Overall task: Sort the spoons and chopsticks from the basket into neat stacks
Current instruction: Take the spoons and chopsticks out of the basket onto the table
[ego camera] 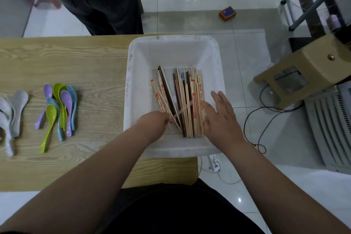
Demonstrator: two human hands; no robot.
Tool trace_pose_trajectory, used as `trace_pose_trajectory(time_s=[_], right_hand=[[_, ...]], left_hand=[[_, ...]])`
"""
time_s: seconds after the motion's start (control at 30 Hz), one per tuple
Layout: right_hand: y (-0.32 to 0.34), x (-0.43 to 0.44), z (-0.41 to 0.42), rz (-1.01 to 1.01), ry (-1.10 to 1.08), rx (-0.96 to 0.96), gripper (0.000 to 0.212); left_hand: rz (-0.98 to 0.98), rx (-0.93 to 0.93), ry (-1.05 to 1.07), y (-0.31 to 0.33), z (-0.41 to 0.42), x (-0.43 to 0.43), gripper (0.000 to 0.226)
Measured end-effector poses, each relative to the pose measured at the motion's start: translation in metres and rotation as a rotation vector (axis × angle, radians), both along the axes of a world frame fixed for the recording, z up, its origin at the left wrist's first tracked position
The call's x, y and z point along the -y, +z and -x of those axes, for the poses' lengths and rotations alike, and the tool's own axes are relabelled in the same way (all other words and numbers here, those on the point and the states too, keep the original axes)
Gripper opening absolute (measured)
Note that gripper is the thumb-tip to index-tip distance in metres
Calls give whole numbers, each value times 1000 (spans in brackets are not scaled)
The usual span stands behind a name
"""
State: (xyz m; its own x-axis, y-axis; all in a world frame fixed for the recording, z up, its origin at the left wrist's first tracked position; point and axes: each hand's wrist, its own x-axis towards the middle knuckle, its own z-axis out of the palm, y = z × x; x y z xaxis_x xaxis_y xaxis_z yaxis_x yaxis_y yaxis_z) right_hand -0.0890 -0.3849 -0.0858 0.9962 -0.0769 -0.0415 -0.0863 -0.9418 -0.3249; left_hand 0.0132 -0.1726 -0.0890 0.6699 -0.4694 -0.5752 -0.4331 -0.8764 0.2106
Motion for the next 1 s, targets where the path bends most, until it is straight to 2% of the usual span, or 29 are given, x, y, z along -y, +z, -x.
trace_pose_trajectory(time_s=[0.1, 0.2, 0.3, 0.4, 0.5, 0.63, 0.8, 1.0], right_hand=[[0, 0, 0, 16, -3, -7, 52], [-1, -2, 0, 82, 25, -22, 53], [-1, -4, -1, 121, 31, -33, 52], [-2, -6, -2, 147, 32, -47, 53], [-2, -8, -2, 143, 39, -56, 53], [-1, -8, -2, 141, 34, -67, 48], [-4, -8, -2, 159, 39, -53, 44], [-3, -8, -3, 163, 41, -73, 44]], left_hand=[[67, -5, 250, 0, -6, -4, 8], [88, -49, 454, -4, -17, 3, 20], [40, -89, 621, -12, -29, 17, 48], [-2, -60, 662, -20, -40, 35, 77], [-13, -24, 602, -21, -45, 53, 85], [-11, -20, 525, -27, -51, 63, 70], [45, -99, 574, -31, -55, 53, 23], [84, -119, 619, -29, -50, 45, 10]])
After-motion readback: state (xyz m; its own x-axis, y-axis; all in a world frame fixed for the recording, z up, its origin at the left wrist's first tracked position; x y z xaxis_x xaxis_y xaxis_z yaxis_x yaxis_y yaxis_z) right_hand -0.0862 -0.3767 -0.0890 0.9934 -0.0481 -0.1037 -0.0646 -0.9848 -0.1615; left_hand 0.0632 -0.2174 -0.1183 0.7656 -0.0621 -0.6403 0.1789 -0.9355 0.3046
